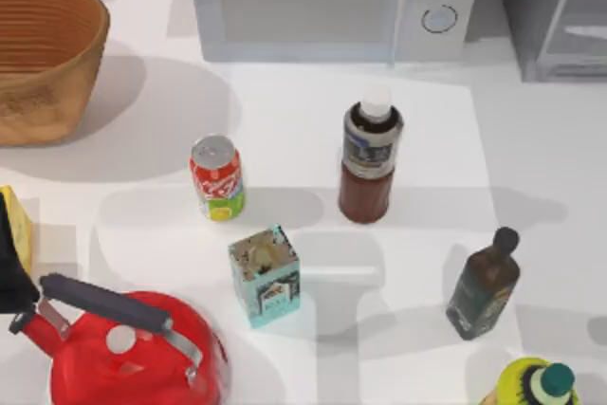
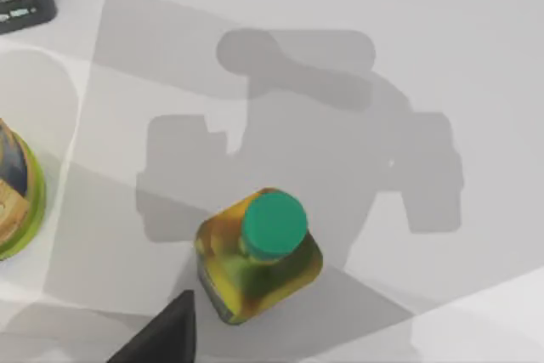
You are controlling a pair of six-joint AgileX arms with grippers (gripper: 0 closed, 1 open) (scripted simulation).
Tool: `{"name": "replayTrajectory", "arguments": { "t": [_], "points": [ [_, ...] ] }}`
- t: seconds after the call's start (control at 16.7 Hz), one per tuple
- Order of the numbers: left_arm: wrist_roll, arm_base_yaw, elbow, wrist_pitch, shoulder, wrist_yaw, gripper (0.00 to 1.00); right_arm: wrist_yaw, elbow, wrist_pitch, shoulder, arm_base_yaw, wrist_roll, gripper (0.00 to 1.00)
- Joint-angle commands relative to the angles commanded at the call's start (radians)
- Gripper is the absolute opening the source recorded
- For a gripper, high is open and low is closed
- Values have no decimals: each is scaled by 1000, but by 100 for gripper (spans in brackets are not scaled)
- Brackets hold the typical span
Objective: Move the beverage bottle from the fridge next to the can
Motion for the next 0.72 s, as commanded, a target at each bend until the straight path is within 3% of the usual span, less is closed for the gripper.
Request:
{"name": "replayTrajectory", "arguments": {
  "t": [0.48, 0.72],
  "points": [
    [0, 0, 0, 0, 0, 0, 100, -385, 278, -26, 902, -771, -893, 100],
    [0, 0, 0, 0, 0, 0, 100, -549, 378, 11, 1283, -1101, -1266, 100]
  ]
}}
